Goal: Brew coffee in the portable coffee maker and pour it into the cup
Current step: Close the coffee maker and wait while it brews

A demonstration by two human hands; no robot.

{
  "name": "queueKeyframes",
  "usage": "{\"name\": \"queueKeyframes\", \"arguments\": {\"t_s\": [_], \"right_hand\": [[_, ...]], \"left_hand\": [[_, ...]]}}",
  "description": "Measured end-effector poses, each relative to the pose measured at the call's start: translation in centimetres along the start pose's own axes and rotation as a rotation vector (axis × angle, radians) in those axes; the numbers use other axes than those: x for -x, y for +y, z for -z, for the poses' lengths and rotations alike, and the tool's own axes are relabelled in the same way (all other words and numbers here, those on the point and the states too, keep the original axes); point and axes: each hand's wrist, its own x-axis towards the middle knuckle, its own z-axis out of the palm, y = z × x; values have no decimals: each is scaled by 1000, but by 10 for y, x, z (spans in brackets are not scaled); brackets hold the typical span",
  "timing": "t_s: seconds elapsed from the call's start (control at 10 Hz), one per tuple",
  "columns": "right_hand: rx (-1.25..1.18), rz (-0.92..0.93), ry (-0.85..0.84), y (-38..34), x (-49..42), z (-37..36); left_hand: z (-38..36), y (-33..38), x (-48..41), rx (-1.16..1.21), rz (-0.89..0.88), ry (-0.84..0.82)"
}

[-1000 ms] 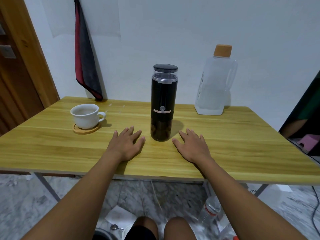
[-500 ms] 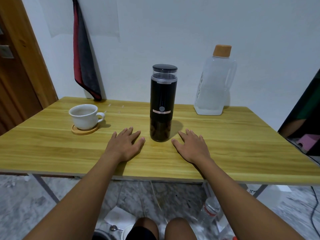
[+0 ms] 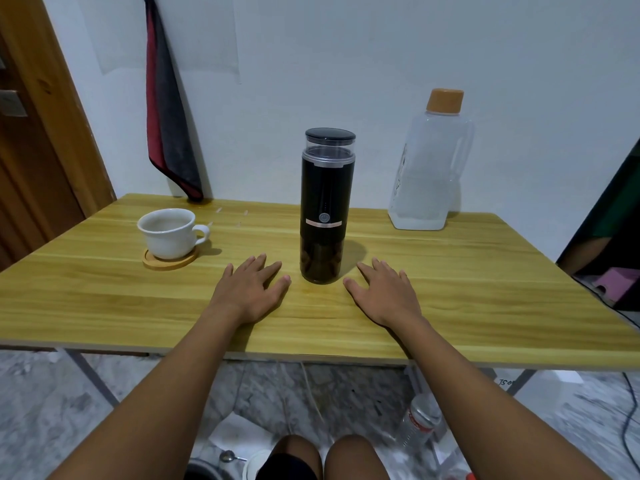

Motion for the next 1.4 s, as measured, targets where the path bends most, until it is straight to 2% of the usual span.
{"name": "queueKeyframes", "arguments": {"t_s": [0.6,1.4], "right_hand": [[38,1,-53,0,0,2],[-1,-21,-27,-1,-1,1]], "left_hand": [[-1,0,-3,-32,17,-37],[-1,3,-2,4,31,3]]}}
